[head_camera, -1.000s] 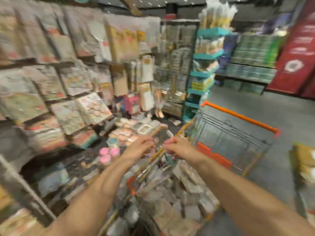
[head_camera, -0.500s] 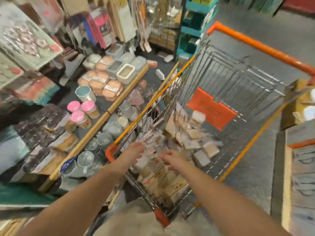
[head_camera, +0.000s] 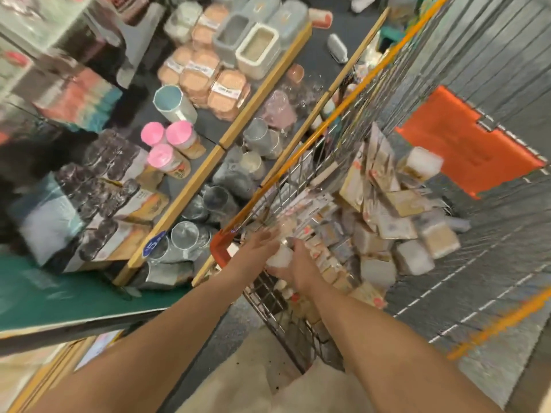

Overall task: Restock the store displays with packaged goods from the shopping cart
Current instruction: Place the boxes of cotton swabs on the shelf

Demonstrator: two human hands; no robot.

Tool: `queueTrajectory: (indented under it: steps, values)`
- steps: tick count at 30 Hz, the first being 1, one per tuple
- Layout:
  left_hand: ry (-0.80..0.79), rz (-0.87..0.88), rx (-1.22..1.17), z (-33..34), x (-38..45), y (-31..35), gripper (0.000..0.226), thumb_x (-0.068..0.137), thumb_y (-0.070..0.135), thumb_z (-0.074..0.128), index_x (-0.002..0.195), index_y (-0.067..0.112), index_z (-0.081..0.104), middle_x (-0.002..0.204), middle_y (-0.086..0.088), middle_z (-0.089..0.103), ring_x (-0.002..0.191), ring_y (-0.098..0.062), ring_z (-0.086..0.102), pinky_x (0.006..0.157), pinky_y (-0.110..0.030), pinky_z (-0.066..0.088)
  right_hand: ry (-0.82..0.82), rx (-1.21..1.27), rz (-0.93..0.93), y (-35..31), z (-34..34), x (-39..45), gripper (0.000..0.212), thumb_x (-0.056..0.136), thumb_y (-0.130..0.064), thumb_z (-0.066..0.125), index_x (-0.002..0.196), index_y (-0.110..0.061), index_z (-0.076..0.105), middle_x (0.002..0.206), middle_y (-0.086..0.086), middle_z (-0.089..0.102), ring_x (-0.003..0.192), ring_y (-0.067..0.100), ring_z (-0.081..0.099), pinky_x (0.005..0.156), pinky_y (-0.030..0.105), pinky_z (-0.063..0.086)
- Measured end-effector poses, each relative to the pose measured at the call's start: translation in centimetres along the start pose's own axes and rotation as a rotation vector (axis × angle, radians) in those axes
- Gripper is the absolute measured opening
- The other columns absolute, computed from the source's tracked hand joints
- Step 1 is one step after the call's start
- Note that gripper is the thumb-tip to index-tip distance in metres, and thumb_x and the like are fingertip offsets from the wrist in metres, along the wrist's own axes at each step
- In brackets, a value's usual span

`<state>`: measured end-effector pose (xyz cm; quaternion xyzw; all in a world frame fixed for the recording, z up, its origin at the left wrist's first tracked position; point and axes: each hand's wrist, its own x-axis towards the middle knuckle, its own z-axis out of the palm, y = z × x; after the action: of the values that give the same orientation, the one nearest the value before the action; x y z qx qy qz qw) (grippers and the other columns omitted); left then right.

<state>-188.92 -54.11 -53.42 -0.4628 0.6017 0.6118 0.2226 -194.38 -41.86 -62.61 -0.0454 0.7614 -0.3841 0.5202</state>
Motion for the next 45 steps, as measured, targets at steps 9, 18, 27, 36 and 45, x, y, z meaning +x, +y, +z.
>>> queueTrajectory:
  steps: [9,18,27,36,45]
  values:
    - [0.036,-0.021,0.035,2.5,1.7,1.1,0.067,0.081,0.066,0.063,0.134,0.026,0.051,0.128,0.001,0.055,0.121,-0.023,0.054,0.112,-0.045,0.038,0.080,0.454,0.171,2.6,-6.5,0.0,0.026,0.082,-0.043,0.069,0.097,-0.022,0.063,0.092,0.008,0.062,0.078,0.024,0.061,0.066,0.030,0.046]
    - [-0.346,-0.199,0.141,8.0,4.4,0.6,0.059,0.076,0.049,0.076,0.123,0.017,0.061,0.110,-0.003,0.071,0.104,-0.021,0.066,0.101,-0.043,0.050,0.144,0.874,0.397,6.1,-9.8,-2.6,0.035,0.101,-0.041,0.045,0.092,-0.016,0.068,0.075,0.001,0.074,0.068,0.015,0.068,0.066,0.029,0.054]
    - [-0.275,-0.263,0.102,10.6,6.8,-1.4,0.035,0.093,0.032,0.066,0.122,0.019,0.053,0.109,0.001,0.063,0.097,-0.015,0.061,0.093,-0.033,0.049,0.754,0.833,0.622,10.5,-13.7,-0.3,0.052,0.097,-0.041,0.054,0.130,-0.001,0.054,0.124,0.017,0.061,0.110,0.037,0.059,0.087,0.041,0.048]
    - [-0.164,-0.221,0.173,9.1,8.5,-3.7,0.063,0.080,0.049,0.076,0.129,0.015,0.056,0.109,-0.004,0.068,0.094,-0.022,0.067,0.098,-0.046,0.051,0.622,0.884,0.713,19.2,-12.1,4.7,0.128,0.034,-0.091,0.069,0.135,-0.015,0.052,0.130,0.011,0.060,0.116,0.036,0.058,0.101,0.056,0.046]
    - [-0.121,-0.142,0.130,9.0,7.9,-3.0,0.033,0.094,0.031,0.065,0.122,0.014,0.057,0.099,0.000,0.067,0.075,-0.009,0.060,0.065,-0.022,0.049,0.736,0.858,0.734,12.9,-12.7,0.8,0.077,0.077,-0.042,0.079,0.136,-0.002,0.049,0.131,0.017,0.057,0.117,0.039,0.057,0.101,0.049,0.047]
